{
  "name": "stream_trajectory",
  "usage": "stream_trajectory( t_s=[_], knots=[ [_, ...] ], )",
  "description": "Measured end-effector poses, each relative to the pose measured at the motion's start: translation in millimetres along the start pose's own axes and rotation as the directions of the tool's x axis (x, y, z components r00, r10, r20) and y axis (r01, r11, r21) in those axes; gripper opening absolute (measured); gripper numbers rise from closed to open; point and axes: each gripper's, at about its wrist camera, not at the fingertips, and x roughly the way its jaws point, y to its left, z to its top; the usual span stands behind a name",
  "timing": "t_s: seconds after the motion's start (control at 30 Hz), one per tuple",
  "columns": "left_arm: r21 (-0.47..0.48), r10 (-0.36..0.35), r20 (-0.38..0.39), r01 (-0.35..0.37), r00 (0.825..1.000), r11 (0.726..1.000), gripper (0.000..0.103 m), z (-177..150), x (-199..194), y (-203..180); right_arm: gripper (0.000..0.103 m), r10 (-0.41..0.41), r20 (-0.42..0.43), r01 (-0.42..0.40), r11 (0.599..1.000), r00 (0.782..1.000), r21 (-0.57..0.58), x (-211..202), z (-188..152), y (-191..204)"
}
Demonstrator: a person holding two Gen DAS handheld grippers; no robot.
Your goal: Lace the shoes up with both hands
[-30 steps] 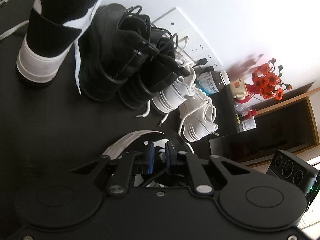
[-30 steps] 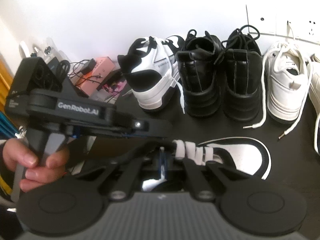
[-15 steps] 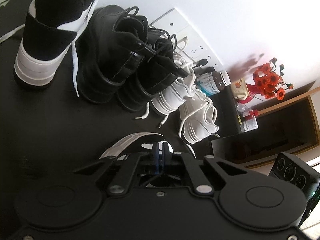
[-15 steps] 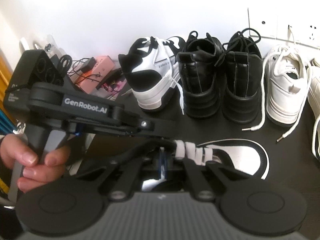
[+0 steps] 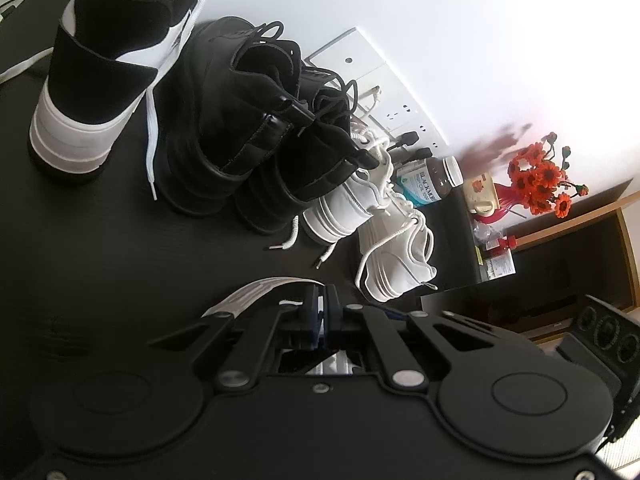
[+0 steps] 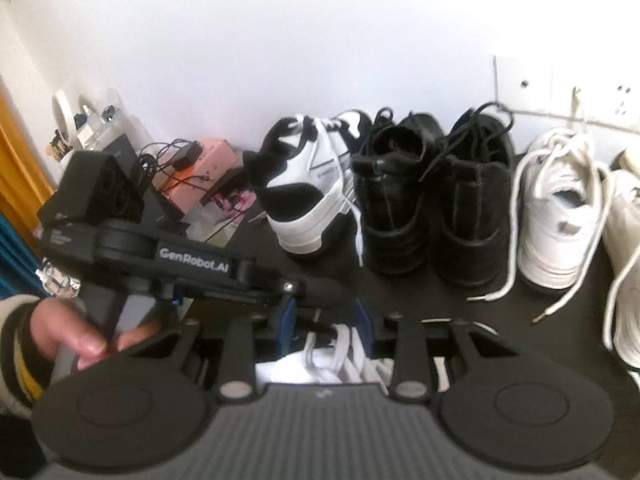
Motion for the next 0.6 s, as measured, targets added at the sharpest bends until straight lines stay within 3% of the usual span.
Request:
stream_trajectory(
  t_s=[0.2,0.37,0.53,0.6],
  knots=[
    [-0.005,-0.018,0.008,0.018,1.0,1.0,0.001,-3.1,-5.1,3.6,0.029,0.073,-0.012,-0.072,0.996,0.997,0.044,5.4,-7.6,-8.9],
    [-0.002,-0.03,0.017,0.03,0.999,1.0,0.001,-1.7,-5.2,-0.1,0.028,0.051,-0.035,-0.052,0.998,0.998,-0.029,4.4,-6.2,1.2],
    [0.032,-0.078,0.076,0.076,0.994,0.997,0.0,7.9,-17.1,-14.1,0.027,0.081,-0.032,-0.081,0.997,0.996,0.015,12.0,2.6,-0.6],
    [0.051,-0.097,0.097,0.092,0.991,0.994,0.0,13.8,-23.8,-21.6,0.015,0.089,-0.063,-0.088,0.996,0.994,0.025,20.0,2.4,-1.2]
  ],
)
